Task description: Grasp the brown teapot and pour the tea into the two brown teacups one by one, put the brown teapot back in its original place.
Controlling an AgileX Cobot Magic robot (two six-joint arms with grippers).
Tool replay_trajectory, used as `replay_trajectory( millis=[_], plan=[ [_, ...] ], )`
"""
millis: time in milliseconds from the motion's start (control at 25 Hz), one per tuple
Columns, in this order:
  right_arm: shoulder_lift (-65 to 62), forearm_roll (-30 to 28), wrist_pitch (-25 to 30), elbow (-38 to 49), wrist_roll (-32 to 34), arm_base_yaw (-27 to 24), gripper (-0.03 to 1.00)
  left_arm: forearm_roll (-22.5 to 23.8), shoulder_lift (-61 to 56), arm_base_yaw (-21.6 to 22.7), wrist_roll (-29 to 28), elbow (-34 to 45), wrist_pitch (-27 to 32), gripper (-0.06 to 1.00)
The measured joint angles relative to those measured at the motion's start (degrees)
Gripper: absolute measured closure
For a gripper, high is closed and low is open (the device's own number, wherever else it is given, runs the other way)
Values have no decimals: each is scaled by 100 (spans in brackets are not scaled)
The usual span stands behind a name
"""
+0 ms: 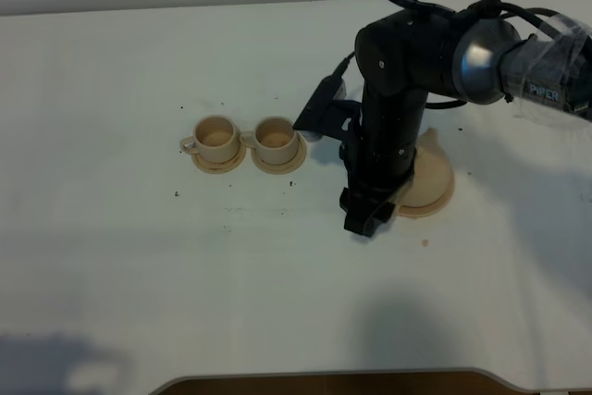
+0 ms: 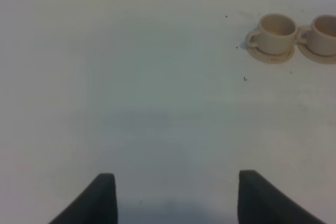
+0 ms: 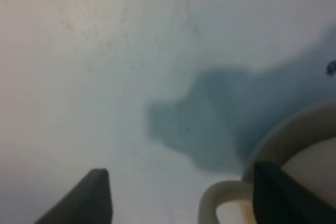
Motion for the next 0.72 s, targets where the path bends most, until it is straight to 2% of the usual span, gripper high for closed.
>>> replay_trajectory(
  millis=[480, 720],
  plan=[
    [0, -163, 772, 111, 218, 8, 38, 0, 0, 0, 0, 0, 0, 44],
    [0, -202, 867, 117, 460, -2, 38, 0, 0, 0, 0, 0, 0, 44]
  ],
)
